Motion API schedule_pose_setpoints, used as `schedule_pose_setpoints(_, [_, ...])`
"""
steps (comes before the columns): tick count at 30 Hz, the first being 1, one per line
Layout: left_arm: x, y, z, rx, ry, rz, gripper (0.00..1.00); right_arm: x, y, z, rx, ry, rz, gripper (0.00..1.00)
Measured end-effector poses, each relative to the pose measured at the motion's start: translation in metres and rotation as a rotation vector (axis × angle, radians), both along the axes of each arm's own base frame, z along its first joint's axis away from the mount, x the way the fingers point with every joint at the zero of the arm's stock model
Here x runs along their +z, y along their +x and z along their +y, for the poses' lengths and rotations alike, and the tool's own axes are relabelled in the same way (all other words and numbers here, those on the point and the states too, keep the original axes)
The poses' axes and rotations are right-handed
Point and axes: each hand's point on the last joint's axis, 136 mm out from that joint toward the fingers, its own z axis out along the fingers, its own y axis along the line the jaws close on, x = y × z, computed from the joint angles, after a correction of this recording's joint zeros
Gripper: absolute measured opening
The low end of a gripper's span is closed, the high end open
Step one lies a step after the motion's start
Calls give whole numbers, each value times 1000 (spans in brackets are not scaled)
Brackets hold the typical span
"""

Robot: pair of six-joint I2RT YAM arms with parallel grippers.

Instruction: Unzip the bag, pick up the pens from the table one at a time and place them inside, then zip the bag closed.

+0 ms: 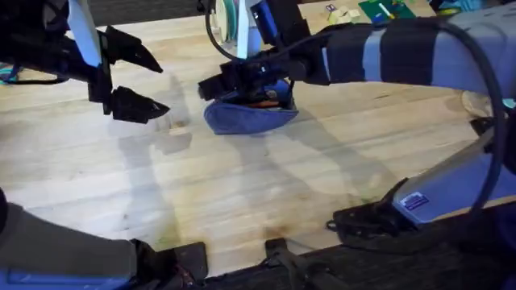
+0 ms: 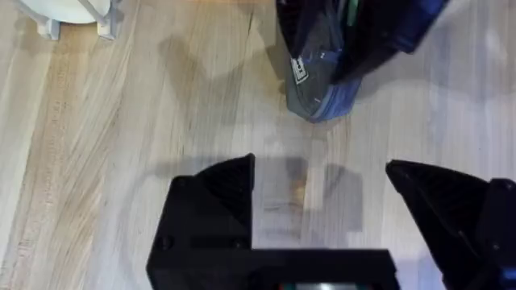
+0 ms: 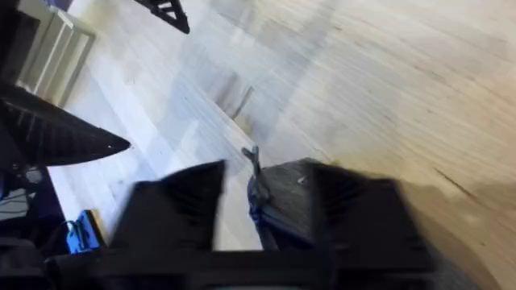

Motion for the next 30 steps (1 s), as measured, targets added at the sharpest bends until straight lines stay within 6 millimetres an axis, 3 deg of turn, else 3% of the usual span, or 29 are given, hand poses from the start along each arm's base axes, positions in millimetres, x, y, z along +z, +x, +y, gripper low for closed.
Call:
schedule_pose_setpoints(4, [0,0,0,0,0,0,992,0,0,0,-3,2,4,79])
schedule_pose_setpoints(5, [0,0,0,0,0,0,992,0,0,0,-3,2,4,45])
schedule_pose_setpoints(18, [0,0,0,0,-3,0,993,5,0,0,-17,13,14,30])
schedule_pose_setpoints(24, [5,0,-5,2,-43,-2,993,37,-4,-2,-17,46,-42,31])
schedule_pose_setpoints(30, [6,2,-6,3,-57,-2,994,53,-5,-5,-28,57,-78,30])
